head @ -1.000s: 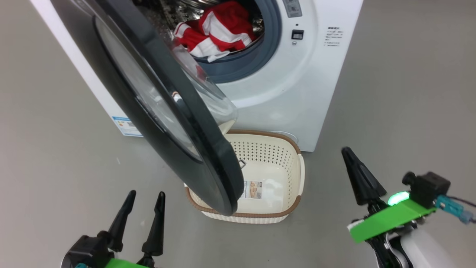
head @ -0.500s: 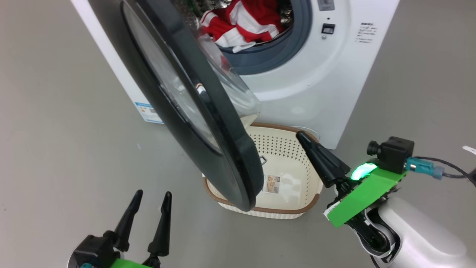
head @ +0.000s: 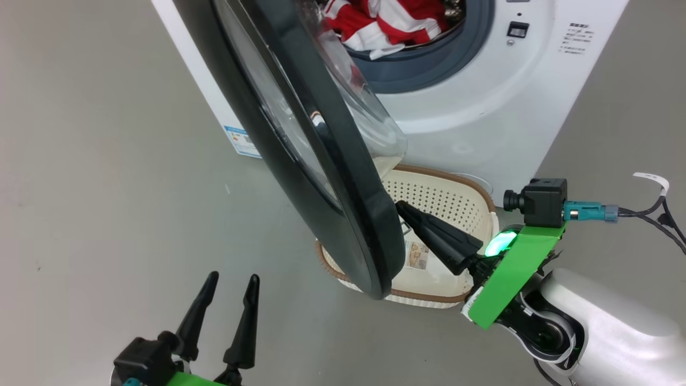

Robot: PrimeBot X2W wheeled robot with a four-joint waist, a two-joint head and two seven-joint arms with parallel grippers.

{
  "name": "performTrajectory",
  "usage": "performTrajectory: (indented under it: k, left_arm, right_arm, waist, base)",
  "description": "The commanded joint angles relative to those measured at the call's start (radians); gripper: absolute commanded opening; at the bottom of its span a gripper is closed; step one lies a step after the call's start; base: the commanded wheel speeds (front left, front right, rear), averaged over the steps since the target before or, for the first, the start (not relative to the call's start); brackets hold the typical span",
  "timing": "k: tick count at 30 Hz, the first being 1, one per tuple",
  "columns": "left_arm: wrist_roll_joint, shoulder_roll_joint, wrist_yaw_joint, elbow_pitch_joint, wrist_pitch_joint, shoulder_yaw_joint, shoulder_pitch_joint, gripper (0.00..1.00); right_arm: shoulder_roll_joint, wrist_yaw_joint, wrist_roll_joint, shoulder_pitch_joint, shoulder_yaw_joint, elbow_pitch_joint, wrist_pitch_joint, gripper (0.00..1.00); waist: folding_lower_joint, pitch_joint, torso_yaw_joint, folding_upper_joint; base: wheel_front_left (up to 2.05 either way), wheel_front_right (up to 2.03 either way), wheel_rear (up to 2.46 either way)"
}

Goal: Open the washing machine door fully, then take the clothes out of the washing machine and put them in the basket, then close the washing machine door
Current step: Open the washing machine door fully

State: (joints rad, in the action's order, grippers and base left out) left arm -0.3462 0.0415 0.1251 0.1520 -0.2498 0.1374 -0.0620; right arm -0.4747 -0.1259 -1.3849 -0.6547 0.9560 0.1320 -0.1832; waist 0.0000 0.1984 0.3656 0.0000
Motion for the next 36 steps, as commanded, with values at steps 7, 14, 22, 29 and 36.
performTrajectory:
  k: [7,14,22,29,36]
  left_arm:
    - [-0.025,0.009,0.006,-0.029,-0.012,-0.020,-0.027,1.00]
    - [-0.031,0.009,0.006,-0.025,-0.012,-0.024,-0.024,1.00]
    - [-0.026,0.009,0.006,-0.014,-0.012,-0.040,-0.018,1.00]
    - [-0.029,0.009,0.006,-0.006,-0.012,-0.038,-0.014,1.00]
    - [-0.037,0.009,0.006,-0.005,-0.012,-0.041,-0.016,1.00]
  right_arm:
    - [-0.022,-0.005,-0.065,-0.048,0.082,-0.049,0.009,0.00]
    - [-0.021,-0.005,-0.088,-0.062,0.132,-0.058,-0.004,0.00]
    - [-0.015,-0.005,-0.112,-0.071,0.183,-0.055,-0.022,0.00]
    - [-0.005,-0.005,-0.124,-0.085,0.214,-0.047,-0.034,0.00]
    - [0.020,-0.005,-0.132,-0.113,0.237,-0.031,-0.041,0.00]
  waist:
    - [0.0000,0.011,0.038,0.0000]
    - [0.0000,0.001,0.067,0.0000]
    - [0.0000,-0.016,0.114,0.0000]
    - [0.0000,-0.023,0.156,0.0000]
    - [0.0000,-0.019,0.178,0.0000]
  base:
    - [0.00,0.00,0.00]
    - [0.00,0.00,0.00]
    - [0.00,0.00,0.00]
    - [0.00,0.00,0.00]
    - [0.00,0.00,0.00]
